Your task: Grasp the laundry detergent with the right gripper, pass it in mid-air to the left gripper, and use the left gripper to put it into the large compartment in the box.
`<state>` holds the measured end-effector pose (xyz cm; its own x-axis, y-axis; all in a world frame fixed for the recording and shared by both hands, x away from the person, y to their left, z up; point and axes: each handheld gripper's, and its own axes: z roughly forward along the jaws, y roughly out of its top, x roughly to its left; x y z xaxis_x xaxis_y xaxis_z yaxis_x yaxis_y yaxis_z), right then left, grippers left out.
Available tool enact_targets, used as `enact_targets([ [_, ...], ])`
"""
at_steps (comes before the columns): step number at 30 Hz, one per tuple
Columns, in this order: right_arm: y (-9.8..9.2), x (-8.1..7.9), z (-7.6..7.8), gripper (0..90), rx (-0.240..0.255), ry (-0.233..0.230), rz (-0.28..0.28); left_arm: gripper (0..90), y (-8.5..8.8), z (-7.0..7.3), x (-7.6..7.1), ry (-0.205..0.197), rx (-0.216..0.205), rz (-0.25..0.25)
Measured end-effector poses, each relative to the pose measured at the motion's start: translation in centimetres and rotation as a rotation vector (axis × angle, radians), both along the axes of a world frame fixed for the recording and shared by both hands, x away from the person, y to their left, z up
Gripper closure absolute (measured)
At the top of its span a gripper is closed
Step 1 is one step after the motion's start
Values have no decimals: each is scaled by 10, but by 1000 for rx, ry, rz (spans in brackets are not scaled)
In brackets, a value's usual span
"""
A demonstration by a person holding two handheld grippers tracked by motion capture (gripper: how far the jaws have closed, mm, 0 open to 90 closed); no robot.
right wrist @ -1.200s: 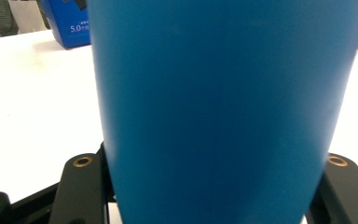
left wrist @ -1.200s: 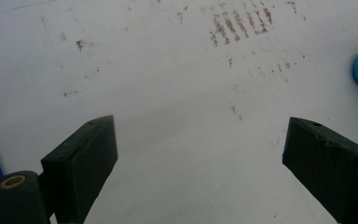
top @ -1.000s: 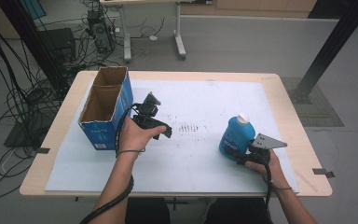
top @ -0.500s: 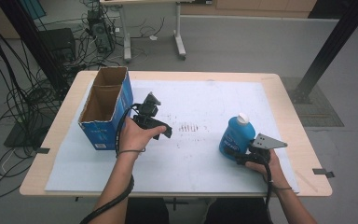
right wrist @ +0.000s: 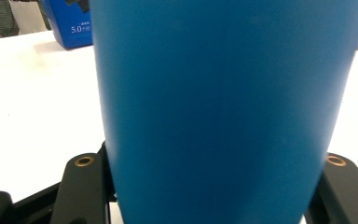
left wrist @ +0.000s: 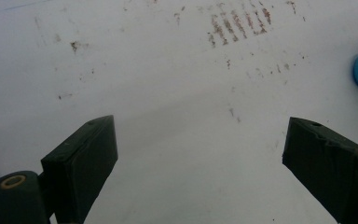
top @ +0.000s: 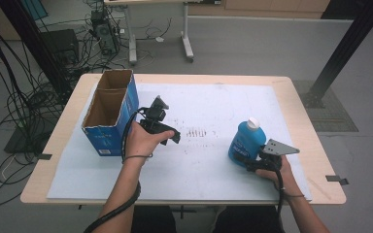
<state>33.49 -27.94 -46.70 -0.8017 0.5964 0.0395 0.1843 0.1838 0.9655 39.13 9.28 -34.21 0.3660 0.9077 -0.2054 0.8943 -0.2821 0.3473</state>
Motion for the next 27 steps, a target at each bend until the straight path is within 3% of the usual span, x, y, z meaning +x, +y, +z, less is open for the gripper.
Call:
enact_targets([
  [27, 0, 0, 0, 397, 3, 2, 1, 104, -1, 0, 1, 0, 0, -2],
])
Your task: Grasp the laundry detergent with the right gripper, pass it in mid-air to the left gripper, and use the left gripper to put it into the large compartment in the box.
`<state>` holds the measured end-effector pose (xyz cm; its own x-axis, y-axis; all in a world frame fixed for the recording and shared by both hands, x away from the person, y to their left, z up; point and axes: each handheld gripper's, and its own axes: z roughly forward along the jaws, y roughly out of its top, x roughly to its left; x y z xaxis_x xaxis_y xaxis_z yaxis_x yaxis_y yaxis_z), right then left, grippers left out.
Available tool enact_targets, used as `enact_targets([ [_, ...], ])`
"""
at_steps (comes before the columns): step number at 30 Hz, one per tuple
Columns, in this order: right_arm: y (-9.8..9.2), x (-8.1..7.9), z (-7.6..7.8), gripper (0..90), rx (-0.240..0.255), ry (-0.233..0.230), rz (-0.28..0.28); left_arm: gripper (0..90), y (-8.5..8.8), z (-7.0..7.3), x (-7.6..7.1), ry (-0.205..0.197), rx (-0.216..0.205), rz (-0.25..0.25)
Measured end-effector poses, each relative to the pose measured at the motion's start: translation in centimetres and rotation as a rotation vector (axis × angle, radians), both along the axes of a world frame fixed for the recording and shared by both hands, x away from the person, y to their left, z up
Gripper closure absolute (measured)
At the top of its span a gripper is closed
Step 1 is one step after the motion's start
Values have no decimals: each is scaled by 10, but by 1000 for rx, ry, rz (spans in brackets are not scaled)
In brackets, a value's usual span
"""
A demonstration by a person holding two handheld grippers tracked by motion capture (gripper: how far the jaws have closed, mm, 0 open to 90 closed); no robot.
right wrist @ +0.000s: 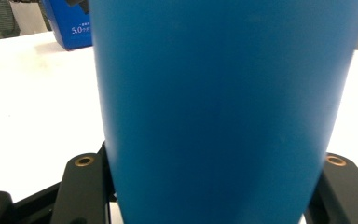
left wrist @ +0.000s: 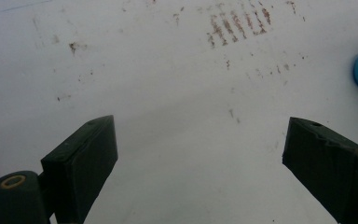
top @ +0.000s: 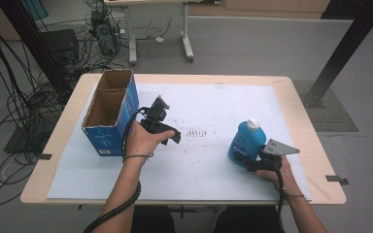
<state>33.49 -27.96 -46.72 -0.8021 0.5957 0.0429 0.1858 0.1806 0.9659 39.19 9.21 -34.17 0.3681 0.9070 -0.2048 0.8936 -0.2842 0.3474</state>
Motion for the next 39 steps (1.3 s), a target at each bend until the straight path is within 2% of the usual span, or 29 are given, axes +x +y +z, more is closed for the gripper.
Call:
enact_targets([
  [27, 0, 0, 0, 398, 2, 1, 0, 104, -2, -1, 2, -1, -4, -2],
  [39, 0, 0, 0, 400, 0, -1, 0, 104, -2, 3, 2, -9, -1, -12],
])
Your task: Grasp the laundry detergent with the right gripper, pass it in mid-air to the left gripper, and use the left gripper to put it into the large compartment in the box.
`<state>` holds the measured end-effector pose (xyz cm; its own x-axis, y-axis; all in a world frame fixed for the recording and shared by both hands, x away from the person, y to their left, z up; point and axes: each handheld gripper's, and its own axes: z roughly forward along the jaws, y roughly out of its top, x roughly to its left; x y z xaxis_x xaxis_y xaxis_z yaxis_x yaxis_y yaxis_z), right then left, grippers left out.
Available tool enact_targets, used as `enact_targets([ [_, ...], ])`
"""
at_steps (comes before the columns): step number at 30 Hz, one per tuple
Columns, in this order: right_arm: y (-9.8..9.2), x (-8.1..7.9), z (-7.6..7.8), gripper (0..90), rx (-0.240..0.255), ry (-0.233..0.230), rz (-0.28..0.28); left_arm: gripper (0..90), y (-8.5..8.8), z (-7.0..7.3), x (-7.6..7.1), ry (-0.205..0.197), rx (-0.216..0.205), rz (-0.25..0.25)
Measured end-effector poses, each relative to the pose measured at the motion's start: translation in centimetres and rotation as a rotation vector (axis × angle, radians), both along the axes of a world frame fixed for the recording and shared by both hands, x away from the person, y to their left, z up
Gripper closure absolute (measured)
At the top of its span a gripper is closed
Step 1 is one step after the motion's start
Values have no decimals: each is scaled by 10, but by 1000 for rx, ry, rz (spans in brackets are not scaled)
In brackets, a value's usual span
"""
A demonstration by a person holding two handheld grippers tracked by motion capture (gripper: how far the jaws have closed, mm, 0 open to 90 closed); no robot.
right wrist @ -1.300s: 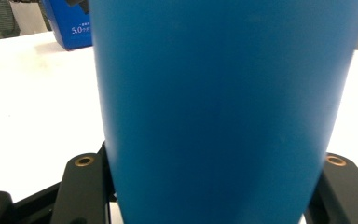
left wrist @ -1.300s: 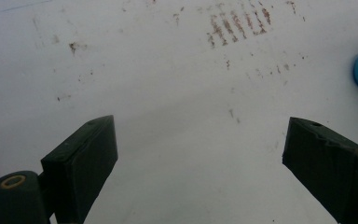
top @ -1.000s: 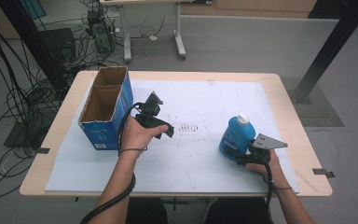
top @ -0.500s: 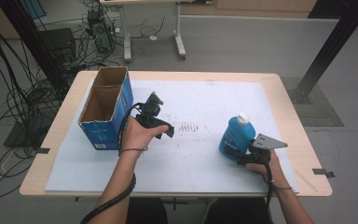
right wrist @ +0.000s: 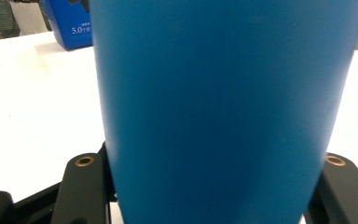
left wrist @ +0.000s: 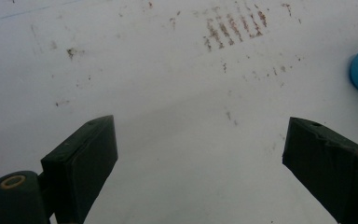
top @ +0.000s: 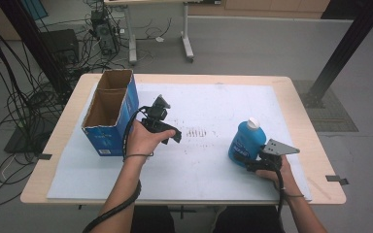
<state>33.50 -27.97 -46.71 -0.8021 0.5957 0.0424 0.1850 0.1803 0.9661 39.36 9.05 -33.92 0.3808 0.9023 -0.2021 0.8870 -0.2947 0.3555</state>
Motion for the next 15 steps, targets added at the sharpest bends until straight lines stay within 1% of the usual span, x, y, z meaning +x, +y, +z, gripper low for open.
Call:
enact_targets([
  [4, 0, 0, 0, 403, 1, -3, 0, 104, 0, 1, 0, -1, -3, -5],
  [8, -1, 0, 0, 404, 8, 7, 3, 105, 0, 4, 1, -7, -8, -14],
  [10, -1, 0, 1, 404, 3, 3, 3, 104, 0, 5, 1, -8, -9, -17],
  [15, -1, 1, 3, 404, 2, 15, 15, 104, 0, 9, 2, -11, -10, -31],
])
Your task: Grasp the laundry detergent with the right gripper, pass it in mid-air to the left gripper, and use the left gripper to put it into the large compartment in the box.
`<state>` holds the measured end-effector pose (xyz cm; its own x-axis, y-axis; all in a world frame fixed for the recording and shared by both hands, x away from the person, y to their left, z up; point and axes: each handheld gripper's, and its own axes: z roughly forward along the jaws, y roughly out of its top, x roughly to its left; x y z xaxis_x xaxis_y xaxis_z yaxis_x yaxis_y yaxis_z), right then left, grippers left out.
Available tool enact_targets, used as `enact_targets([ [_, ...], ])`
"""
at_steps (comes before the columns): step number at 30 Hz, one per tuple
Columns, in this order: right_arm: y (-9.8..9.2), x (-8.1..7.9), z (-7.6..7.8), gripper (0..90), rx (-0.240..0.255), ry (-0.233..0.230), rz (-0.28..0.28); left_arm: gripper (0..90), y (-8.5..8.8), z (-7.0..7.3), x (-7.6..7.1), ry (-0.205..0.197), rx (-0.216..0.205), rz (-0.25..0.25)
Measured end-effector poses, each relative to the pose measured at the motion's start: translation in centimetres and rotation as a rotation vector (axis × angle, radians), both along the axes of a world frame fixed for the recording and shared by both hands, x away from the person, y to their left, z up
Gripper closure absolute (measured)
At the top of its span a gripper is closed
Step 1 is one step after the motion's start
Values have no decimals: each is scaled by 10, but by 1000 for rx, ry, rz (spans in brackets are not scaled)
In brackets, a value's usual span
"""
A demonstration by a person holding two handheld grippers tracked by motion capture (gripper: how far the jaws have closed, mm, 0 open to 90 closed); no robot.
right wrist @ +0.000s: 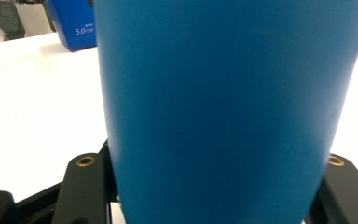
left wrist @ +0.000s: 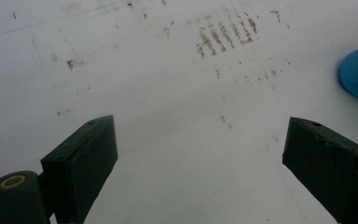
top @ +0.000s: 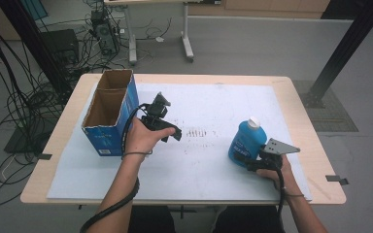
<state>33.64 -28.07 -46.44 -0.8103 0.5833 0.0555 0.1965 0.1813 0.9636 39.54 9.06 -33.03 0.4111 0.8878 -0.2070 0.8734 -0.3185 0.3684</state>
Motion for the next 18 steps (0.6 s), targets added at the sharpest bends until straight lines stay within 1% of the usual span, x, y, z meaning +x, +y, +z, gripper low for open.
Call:
enact_targets([
  [3, 1, 1, 5, 404, 4, 6, 6, 104, 0, 3, 0, -1, 0, -8],
  [4, 1, 2, 6, 404, 8, 7, 9, 104, -1, 5, 1, -1, 5, -18],
  [6, 0, 4, 15, 404, 15, 10, 19, 104, -1, 8, 1, -2, 4, -35],
  [7, 0, 5, 19, 404, 15, 12, 26, 104, -1, 8, 1, -2, 4, -35],
  [9, 0, 6, 25, 404, 10, 19, 41, 104, -1, 11, 2, -3, 4, -45],
  [11, 0, 7, 27, 404, 6, 22, 48, 104, 0, 14, 3, -7, 9, -51],
  [13, 0, 8, 30, 404, 5, 26, 58, 104, 1, 17, 3, -6, 2, -61],
  [15, -1, 9, 34, 404, -6, 41, 75, 104, 2, 20, 3, -5, -1, -76],
  [17, -2, 9, 36, 404, -12, 39, 79, 104, 2, 24, 3, -8, 5, -93],
  [18, -2, 10, 38, 404, -16, 40, 89, 104, 1, 28, 3, -10, 11, -111],
])
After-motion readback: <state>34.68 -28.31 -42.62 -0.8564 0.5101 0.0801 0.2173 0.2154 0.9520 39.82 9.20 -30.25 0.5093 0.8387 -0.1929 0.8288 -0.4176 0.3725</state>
